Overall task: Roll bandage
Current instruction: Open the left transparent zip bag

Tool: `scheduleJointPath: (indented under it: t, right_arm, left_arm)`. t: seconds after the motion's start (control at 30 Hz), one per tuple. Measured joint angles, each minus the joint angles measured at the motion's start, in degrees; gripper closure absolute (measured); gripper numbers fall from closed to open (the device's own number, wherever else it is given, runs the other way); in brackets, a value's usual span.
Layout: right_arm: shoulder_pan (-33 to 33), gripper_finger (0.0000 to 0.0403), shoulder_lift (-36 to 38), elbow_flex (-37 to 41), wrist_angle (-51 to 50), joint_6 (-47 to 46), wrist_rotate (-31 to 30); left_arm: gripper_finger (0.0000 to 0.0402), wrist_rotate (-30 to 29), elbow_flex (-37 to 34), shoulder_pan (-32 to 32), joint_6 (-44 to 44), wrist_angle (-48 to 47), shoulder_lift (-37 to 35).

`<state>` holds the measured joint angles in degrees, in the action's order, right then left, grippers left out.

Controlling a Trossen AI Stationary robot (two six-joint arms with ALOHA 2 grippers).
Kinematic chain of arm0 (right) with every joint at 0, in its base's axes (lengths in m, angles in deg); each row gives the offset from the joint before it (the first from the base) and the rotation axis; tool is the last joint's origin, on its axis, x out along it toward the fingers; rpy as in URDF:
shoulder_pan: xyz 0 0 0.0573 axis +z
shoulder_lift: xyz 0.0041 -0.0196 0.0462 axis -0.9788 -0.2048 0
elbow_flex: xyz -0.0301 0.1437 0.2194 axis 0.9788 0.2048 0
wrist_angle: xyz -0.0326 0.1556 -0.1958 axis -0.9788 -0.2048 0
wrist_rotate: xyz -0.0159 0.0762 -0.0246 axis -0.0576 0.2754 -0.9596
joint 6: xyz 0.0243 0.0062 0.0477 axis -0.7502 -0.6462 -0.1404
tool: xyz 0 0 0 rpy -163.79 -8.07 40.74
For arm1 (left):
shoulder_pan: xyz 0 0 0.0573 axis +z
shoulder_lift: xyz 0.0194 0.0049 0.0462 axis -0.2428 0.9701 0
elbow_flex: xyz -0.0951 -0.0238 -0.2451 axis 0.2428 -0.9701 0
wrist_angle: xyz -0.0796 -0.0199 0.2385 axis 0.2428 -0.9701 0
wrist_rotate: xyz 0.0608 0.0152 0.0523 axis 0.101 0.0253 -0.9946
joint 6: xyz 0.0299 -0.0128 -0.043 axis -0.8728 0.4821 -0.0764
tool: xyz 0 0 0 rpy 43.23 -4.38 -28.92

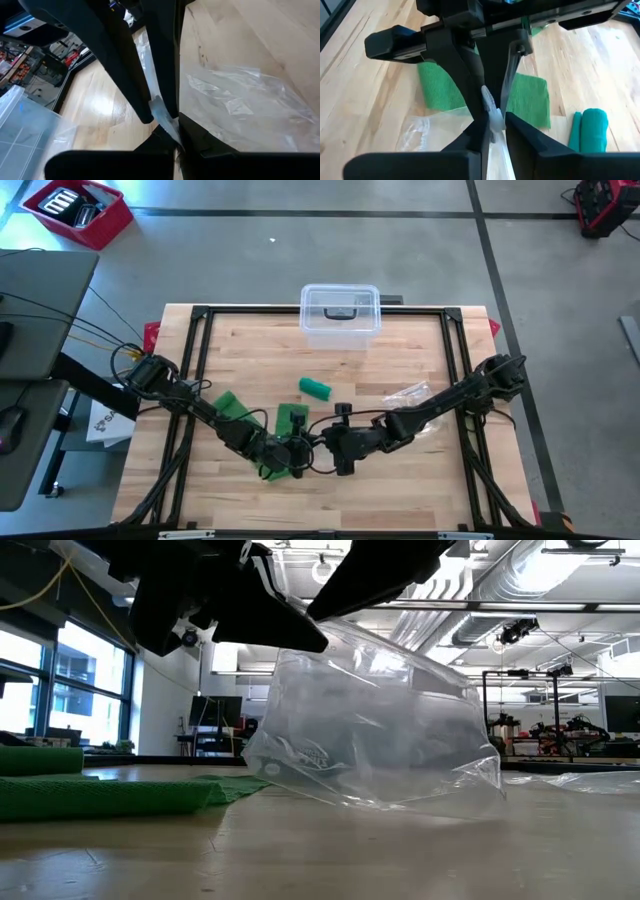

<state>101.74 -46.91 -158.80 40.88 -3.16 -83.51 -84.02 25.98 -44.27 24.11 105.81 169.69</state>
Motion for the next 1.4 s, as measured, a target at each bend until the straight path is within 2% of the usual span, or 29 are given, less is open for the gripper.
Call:
scheduleJointPath:
  t: [0.2, 0.7, 1.13, 1.4]
  right_arm:
    - [0.2, 0.0395, 0.0, 0.0, -0.5, 0.0, 0.5]
    - [1.7, 0.0399, 3.0, -0.1, -10.0, -5.6, 0.5]
    - [4.1, 0.0402, 3.5, 0.0, -30.1, -17.9, 2.5]
    - [4.7, 0.0401, 3.5, -3.2, -28.0, -17.5, 2.2]
  left_arm:
    - [0.0401, 0.0, 0.0, -0.1, 0.0, -0.1, 0.0]
    - [0.0401, -1.0, 0.0, -1.0, 0.4, 0.1, -0.3]
    - [0.0401, -1.3, 0.0, -1.4, 0.4, -0.1, -1.6]
    - [0.0401, -0.8, 0.0, -1.4, 0.5, 0.0, -1.6]
